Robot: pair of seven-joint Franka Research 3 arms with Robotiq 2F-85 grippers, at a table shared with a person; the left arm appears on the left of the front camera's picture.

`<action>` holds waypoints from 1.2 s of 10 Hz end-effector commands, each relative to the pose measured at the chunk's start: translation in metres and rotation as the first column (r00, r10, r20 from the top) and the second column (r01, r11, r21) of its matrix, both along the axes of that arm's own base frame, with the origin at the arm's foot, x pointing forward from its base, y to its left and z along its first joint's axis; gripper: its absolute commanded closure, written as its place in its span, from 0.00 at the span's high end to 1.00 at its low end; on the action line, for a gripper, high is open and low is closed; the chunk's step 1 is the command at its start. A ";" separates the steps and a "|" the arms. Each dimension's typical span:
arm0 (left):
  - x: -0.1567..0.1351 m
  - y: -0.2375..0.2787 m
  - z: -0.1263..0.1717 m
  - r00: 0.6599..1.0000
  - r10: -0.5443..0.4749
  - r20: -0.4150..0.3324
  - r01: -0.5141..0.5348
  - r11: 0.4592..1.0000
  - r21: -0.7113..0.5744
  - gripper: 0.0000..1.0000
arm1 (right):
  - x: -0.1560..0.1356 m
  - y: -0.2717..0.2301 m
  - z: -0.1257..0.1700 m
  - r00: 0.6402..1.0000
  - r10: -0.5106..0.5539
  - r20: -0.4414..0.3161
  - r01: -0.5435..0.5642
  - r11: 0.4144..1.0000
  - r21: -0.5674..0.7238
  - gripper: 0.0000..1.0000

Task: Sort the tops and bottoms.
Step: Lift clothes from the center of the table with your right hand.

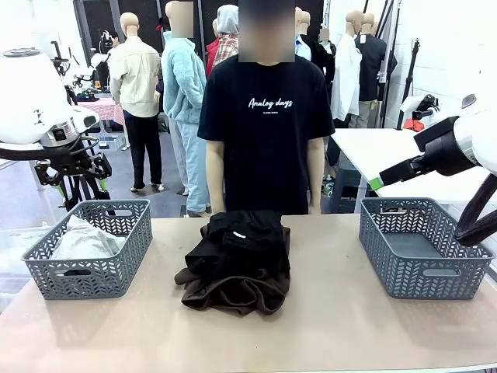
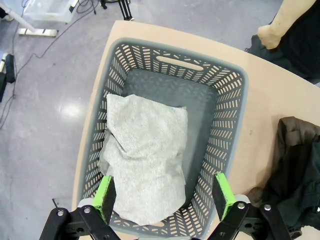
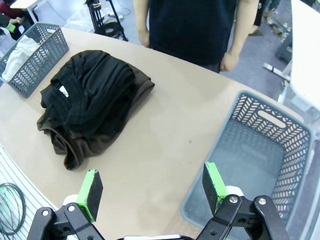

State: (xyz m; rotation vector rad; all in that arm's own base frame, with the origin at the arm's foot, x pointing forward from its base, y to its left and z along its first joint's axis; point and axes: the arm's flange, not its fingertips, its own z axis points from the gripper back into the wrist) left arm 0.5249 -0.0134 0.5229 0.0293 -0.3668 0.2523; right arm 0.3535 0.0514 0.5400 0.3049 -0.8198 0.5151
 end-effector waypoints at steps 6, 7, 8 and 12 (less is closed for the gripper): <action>-0.065 -0.022 0.049 0.942 -0.322 0.099 0.327 0.944 -0.042 1.00 | 0.001 0.001 -0.002 1.000 0.001 -0.005 -0.001 1.000 0.018 1.00; -0.078 -0.028 0.058 0.912 -0.399 0.100 0.401 0.916 -0.005 1.00 | 0.001 0.001 -0.002 1.000 0.001 -0.005 -0.001 1.000 0.018 1.00; -0.092 -0.037 0.068 0.845 -0.529 0.073 0.532 0.846 -0.023 1.00 | 0.001 0.001 -0.002 1.000 0.001 -0.005 -0.001 1.000 0.018 1.00; -0.117 -0.025 0.099 0.759 -0.650 0.025 0.650 0.756 -0.072 1.00 | 0.001 0.001 -0.002 1.000 0.001 -0.005 -0.001 1.000 0.018 1.00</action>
